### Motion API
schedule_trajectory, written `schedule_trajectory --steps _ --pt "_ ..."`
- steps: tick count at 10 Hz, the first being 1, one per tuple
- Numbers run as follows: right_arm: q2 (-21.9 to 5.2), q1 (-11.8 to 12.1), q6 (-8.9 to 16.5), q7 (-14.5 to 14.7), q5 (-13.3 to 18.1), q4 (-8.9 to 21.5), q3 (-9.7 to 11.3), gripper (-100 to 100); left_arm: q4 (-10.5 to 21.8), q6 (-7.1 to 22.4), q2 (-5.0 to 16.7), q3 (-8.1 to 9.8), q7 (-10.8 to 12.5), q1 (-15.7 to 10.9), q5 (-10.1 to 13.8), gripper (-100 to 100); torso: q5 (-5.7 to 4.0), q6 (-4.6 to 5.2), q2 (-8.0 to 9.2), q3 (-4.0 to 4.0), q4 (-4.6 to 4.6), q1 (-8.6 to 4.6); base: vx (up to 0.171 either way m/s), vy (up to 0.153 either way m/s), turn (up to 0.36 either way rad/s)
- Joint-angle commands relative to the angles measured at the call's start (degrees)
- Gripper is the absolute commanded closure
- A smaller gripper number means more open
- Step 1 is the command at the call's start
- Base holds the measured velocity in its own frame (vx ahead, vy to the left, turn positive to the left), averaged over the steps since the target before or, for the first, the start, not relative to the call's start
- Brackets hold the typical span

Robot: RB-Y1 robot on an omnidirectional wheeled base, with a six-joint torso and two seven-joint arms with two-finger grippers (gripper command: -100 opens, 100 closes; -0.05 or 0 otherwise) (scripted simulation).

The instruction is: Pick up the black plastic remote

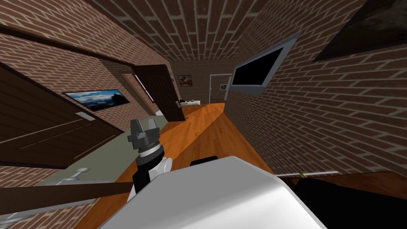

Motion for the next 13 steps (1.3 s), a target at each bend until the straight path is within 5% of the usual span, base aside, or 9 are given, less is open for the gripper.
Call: schedule_trajectory --steps 1,3,4,5,8,9,13 --pt "0.7 -0.9 1.3 0.0 0.3 0.4 1.3 -100 0.0 0.0 0.0 0.00 0.0 0.0 0.0 0 0.00 0.00 0.00 0.00 0.00 0.00 -0.052 -0.068 0.337" --pt "0.9 -1.2 1.6 0.0 0.4 0.4 1.6 -100 0.0 0.0 0.0 0.00 0.0 0.0 0.0 0 0.01 0.00 -0.03 -0.02 0.00 0.04 -0.043 -0.056 0.221" --pt "1.0 -1.4 1.7 0.0 0.4 0.5 1.7 0 0.0 0.0 0.0 0.00 0.0 0.0 0.0 0 0.04 0.09 -0.11 -0.06 -0.02 0.18 -0.004 -0.008 -0.011" --pt "2.4 -3.2 2.9 0.6 1.5 0.8 2.1 -100 0.0 0.0 0.0 0.00 0.0 0.0 0.0 0 0.07 0.08 -0.18 -0.10 -0.04 0.31 0.012 -0.036 -0.051" --pt "3.5 -4.7 3.5 0.9 2.3 1.5 2.5 -100 0.0 0.0 0.0 0.00 0.0 0.0 0.0 0 0.04 0.08 -0.31 -0.17 -0.06 0.20 0.019 -0.039 -0.035" --pt "3.6 -4.8 3.6 1.0 2.4 1.6 2.6 100 0.0 0.0 0.0 0.00 0.0 0.0 0.0 0 0.07 0.07 -0.29 -0.17 -0.07 0.28 0.000 0.000 0.000" --pt "3.5 -4.8 3.6 1.1 2.5 1.6 2.6 100 0.0 0.0 0.0 0.00 0.0 0.0 0.0 0 -0.03 0.10 -0.16 -0.06 0.02 0.20 0.000 0.000 0.000"
